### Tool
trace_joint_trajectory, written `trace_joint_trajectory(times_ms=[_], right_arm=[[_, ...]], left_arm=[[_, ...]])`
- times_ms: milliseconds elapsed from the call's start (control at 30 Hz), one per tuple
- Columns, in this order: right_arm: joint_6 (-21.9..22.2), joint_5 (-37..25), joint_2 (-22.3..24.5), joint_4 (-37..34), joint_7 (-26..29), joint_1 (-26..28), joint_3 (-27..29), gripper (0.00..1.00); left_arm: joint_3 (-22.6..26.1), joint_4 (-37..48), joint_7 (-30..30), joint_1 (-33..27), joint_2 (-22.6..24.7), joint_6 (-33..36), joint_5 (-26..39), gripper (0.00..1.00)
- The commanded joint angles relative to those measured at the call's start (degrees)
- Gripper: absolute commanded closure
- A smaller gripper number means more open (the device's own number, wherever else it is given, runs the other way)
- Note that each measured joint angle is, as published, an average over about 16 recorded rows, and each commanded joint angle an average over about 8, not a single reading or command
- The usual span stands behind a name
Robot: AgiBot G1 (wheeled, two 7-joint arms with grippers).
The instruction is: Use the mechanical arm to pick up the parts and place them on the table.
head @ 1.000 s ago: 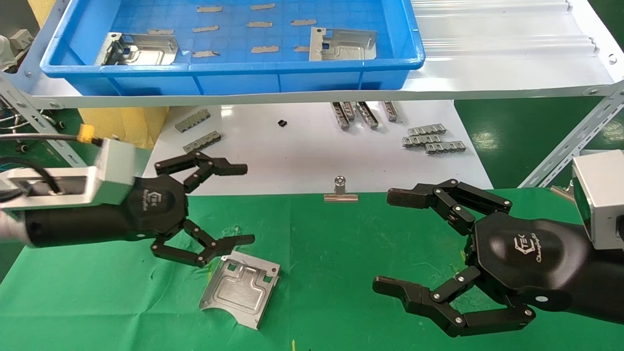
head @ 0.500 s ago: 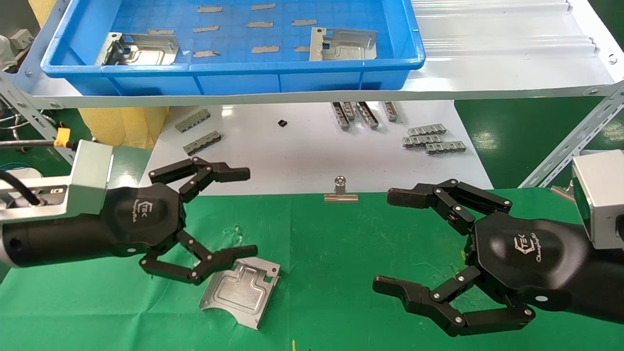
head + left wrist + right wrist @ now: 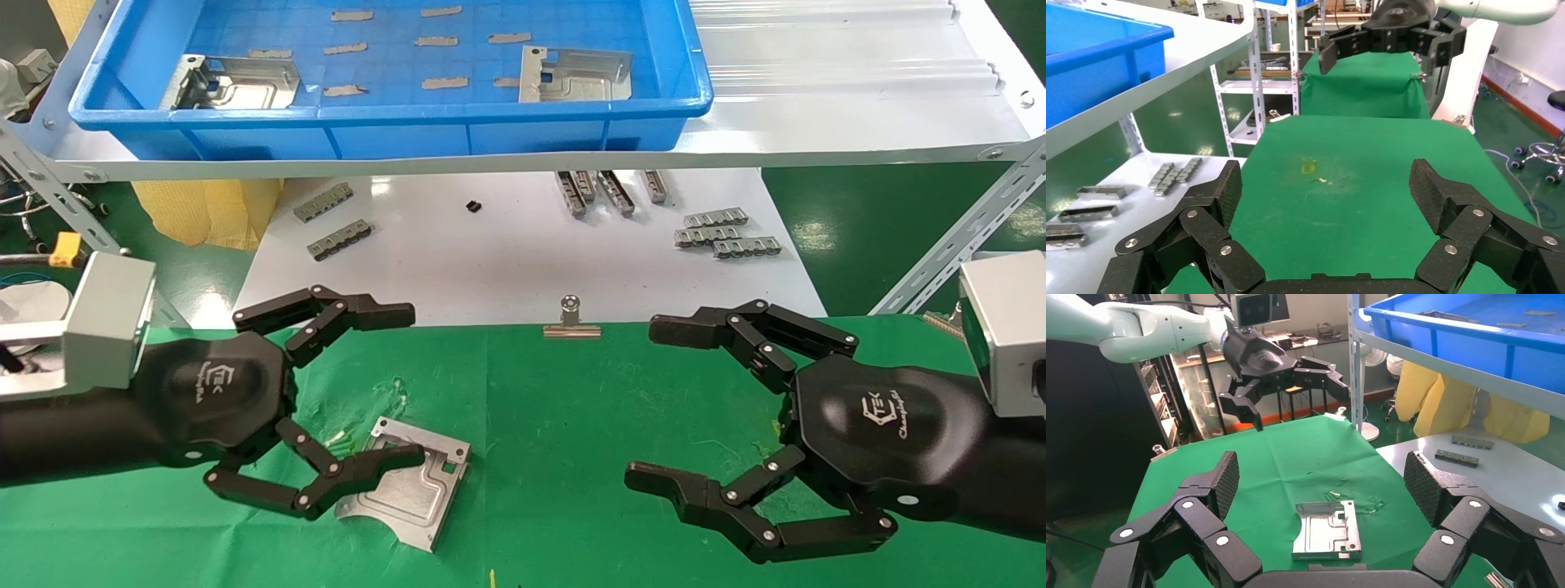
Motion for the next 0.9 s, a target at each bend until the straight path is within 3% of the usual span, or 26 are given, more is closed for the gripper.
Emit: trace_joint_trajectory(times_ms=[33, 900], right_arm=[[0.0, 0.0, 0.0, 0.0, 0.0, 0.0, 0.0, 0.00], [0.0, 0.0, 0.0, 0.0, 0.0, 0.0, 0.0, 0.00]], left_arm=[[-1.4, -1.6, -1.3, 1.0, -0.5, -0.2, 0.3, 0.00], [-19.4, -21.7, -17.4, 14.2, -6.3, -2.8, 3.7, 0.00]])
